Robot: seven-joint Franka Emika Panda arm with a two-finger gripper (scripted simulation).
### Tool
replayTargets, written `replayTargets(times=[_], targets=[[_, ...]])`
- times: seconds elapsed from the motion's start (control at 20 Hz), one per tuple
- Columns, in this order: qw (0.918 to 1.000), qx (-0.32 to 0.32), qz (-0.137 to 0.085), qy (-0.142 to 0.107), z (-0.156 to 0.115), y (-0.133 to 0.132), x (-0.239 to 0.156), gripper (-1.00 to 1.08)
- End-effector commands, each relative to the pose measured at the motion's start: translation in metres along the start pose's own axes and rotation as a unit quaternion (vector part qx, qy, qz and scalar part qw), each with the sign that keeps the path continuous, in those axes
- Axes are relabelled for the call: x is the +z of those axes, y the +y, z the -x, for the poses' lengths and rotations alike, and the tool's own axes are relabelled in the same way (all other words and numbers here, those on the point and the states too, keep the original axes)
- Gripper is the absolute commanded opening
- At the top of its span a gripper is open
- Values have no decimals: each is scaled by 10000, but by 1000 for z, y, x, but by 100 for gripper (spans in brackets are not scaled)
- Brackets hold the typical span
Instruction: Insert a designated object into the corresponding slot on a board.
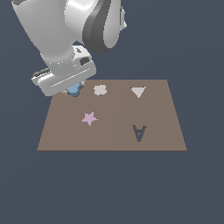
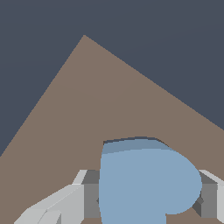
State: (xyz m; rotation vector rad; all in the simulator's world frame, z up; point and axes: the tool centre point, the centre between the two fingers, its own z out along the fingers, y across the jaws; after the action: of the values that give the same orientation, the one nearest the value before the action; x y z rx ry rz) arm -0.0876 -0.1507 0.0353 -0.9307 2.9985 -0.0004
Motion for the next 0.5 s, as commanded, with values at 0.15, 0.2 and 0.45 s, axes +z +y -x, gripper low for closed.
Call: replayTargets(times=[0.15,0.2,0.45], targets=[[10000,9,1,0,0,0,5,100],[10000,9,1,0,0,0,5,100],[10000,9,1,0,0,0,5,100]])
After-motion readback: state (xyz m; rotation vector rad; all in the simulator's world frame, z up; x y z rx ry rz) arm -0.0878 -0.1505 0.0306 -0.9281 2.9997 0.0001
